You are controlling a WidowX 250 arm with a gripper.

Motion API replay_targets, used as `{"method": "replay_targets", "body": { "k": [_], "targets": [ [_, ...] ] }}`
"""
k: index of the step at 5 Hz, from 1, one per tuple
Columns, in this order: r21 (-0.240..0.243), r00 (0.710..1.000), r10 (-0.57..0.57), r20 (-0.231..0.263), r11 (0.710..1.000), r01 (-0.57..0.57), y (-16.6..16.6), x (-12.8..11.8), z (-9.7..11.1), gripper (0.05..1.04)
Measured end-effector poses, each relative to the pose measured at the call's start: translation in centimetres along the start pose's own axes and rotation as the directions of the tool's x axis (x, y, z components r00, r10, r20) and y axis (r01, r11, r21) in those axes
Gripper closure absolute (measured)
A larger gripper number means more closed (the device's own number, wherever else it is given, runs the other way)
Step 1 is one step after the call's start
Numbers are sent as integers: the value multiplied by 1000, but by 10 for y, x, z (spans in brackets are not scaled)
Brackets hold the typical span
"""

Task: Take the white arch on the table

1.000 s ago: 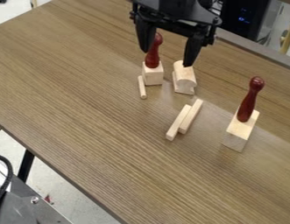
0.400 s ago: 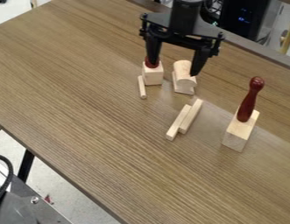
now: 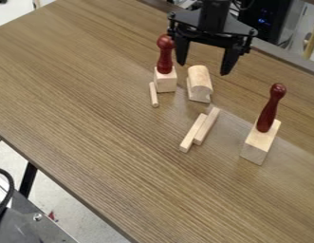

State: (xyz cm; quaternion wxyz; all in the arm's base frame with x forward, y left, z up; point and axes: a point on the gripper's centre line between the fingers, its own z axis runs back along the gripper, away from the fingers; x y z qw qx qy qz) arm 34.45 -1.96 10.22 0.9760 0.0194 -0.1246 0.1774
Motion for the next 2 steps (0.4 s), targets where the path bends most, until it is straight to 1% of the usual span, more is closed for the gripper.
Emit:
{"method": "replay_targets", "body": {
  "k": [1, 2],
  "targets": [
    [-1, 1000, 1, 18, 1000, -1, -4, 12, -8, 84],
    [7, 1000, 5, 18, 1000, -5, -5, 22, -21, 84]
  ]
}}
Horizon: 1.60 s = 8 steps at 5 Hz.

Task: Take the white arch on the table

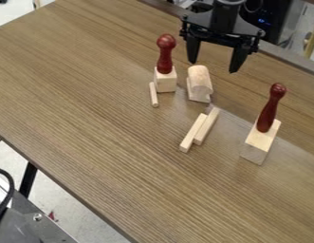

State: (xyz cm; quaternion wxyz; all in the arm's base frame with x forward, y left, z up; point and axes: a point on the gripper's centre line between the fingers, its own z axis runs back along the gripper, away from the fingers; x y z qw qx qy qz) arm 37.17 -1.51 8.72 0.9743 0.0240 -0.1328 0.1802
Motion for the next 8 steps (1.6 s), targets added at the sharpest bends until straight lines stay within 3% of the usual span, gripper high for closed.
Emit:
{"method": "replay_targets", "body": {
  "k": [1, 3, 5, 6, 7, 8],
  "targets": [
    [14, 1000, -14, 2, 1000, 14, 0, 8, -11, 84],
    [63, 999, -5, -41, 998, 7, 18, 10, -35, 84],
    [60, 998, 32, -48, 998, -29, 24, 10, -42, 132],
    [60, 997, 44, -65, 997, -40, 27, 2, -47, 414],
    [58, 996, 54, -66, 997, -50, 27, -2, -48, 432],
    [70, 992, 78, -96, 995, -72, 31, -11, -49, 140]
  ]
}}
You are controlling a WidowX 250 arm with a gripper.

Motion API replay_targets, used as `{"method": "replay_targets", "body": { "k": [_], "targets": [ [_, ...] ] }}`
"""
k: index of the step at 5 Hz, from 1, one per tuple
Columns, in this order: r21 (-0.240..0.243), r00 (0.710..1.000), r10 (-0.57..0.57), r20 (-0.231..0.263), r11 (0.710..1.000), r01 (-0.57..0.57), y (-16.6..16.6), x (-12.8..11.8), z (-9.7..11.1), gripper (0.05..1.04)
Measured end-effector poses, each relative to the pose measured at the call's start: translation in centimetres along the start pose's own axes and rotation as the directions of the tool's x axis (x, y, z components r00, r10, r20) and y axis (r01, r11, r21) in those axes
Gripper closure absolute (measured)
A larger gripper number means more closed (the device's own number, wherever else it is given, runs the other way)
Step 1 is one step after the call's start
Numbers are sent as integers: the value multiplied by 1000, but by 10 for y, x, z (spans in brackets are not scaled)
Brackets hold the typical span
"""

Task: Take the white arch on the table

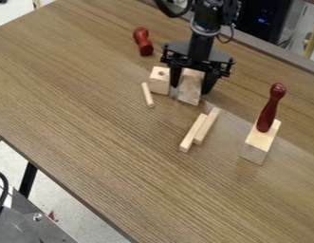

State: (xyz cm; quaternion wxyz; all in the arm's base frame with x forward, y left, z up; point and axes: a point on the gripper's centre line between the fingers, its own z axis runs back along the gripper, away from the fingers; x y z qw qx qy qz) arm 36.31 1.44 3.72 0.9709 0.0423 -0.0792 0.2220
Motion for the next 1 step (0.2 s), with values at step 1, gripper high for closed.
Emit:
{"method": "replay_targets", "body": {
  "k": [1],
  "targets": [
    [5, 999, 5, 40, 1000, -6, 5, 4, 28, 81]
  ]
}}
